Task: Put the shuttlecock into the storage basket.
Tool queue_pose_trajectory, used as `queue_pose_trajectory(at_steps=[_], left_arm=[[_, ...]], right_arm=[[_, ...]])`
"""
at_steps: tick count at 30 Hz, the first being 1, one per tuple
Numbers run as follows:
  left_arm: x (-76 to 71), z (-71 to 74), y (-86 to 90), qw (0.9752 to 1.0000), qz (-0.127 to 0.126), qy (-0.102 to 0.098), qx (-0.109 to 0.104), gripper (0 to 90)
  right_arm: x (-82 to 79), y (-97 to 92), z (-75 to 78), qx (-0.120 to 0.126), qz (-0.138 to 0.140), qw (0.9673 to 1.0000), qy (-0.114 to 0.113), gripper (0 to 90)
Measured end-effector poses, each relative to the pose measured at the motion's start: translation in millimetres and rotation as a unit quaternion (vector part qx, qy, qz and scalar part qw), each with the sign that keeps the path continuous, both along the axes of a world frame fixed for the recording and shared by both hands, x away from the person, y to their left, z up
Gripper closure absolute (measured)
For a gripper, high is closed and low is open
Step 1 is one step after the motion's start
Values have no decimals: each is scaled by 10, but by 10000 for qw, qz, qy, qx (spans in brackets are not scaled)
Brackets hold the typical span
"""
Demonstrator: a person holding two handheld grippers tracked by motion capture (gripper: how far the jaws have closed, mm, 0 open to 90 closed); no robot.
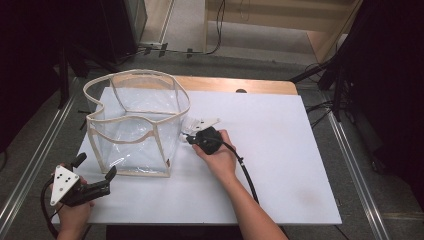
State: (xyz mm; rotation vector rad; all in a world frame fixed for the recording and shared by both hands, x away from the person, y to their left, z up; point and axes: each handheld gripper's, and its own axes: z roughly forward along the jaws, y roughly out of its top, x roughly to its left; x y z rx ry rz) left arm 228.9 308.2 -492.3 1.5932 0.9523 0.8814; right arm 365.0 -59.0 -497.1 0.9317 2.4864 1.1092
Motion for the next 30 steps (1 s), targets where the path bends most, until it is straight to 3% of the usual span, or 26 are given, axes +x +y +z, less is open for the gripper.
queue_pose_trajectory(at_steps=[5,6,8,11,13,14,16,18,30], left_arm=[[0,0,3,10000,5,7,-12,3],[1,1,6,10000,2,8,-21,3],[3,1,6,10000,-6,13,-21,3],[5,1,4,10000,-6,10,-11,3],[3,1,2,10000,-1,11,-9,3],[3,1,3,10000,4,11,-12,3],[3,1,3,10000,6,12,-12,3],[4,0,-1,10000,4,12,0,3],[4,1,3,10000,-3,11,-12,3]], right_arm=[[-26,72,-63,-79,-144,9998,65,875],[-63,68,-74,-30,-383,9992,95,824],[-88,46,-71,-19,-598,9982,63,771],[-91,22,-68,42,-692,9975,91,734],[-85,19,-70,-10,-896,9959,71,632],[-69,28,-80,-7,-1119,9937,93,497],[-60,30,-85,-27,-1197,9928,92,453],[-37,62,-104,19,-1445,9894,167,371],[-31,171,-131,95,-1625,9865,164,348]])
